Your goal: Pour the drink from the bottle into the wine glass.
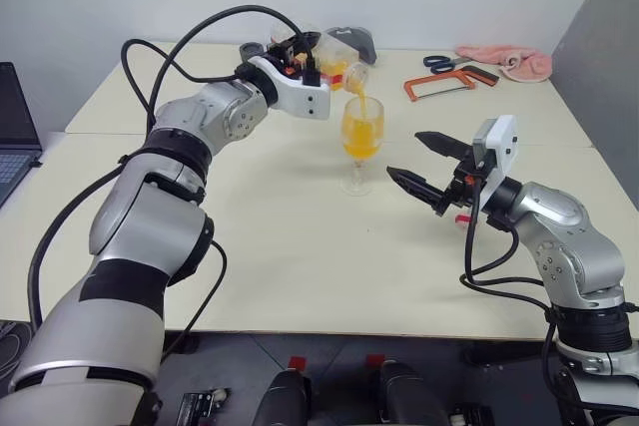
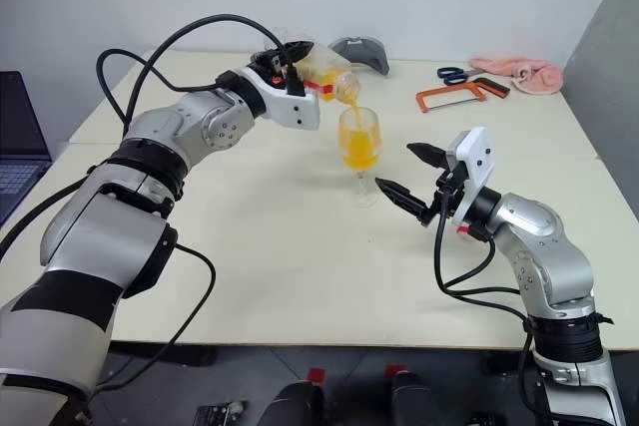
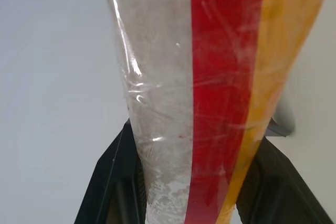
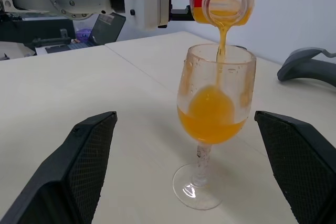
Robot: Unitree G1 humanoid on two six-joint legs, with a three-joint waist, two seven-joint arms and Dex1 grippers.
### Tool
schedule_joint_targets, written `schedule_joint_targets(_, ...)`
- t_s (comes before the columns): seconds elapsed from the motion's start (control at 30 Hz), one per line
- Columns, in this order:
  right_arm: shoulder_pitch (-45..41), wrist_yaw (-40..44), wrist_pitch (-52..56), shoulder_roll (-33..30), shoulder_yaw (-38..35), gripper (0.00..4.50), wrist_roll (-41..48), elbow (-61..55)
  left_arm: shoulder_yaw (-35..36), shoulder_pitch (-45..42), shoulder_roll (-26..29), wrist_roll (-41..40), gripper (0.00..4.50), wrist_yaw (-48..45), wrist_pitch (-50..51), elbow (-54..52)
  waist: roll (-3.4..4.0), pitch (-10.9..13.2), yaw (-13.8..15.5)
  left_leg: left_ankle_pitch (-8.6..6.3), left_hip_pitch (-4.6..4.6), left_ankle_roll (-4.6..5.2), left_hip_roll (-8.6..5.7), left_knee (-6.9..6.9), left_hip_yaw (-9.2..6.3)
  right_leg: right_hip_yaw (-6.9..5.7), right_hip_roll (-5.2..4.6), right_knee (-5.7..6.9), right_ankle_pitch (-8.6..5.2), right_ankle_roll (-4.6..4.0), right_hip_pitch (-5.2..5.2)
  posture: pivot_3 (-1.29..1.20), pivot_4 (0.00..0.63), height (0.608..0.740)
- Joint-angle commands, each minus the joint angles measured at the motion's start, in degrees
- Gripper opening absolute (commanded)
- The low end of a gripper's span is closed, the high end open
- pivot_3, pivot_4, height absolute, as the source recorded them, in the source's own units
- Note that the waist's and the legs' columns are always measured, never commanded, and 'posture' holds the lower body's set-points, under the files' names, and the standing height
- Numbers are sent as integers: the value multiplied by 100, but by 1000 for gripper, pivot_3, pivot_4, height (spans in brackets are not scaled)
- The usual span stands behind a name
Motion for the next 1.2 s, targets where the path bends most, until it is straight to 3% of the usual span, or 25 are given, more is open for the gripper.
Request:
schedule_joint_targets(0.03, -20, -12, -103, 10, -86, 4500, 88, -250, 13, -321, 83, -12, 1674, 122, -16, -40, 0, 0, 0, 0, 0, 0, 0, 0, 0, 0, 0, 0, 0, 0, 0, 0, 150, 740)
schedule_joint_targets(0.9, -17, -5, -87, 31, -45, 4500, 77, -265, -16, -352, 108, 51, 1674, 145, -18, -15, 0, 0, 0, 0, 1, 0, 0, 1, 1, 0, 0, 1, 0, 0, 0, 0, 150, 740)
schedule_joint_targets(1.2, -13, -48, -63, 61, -36, 4500, 87, -338, 308, -254, -26, -420, 1674, -291, -71, -29, 0, 0, 0, 0, 0, -1, -1, 2, 0, 0, 0, 2, 0, 0, 0, 0, 150, 740)
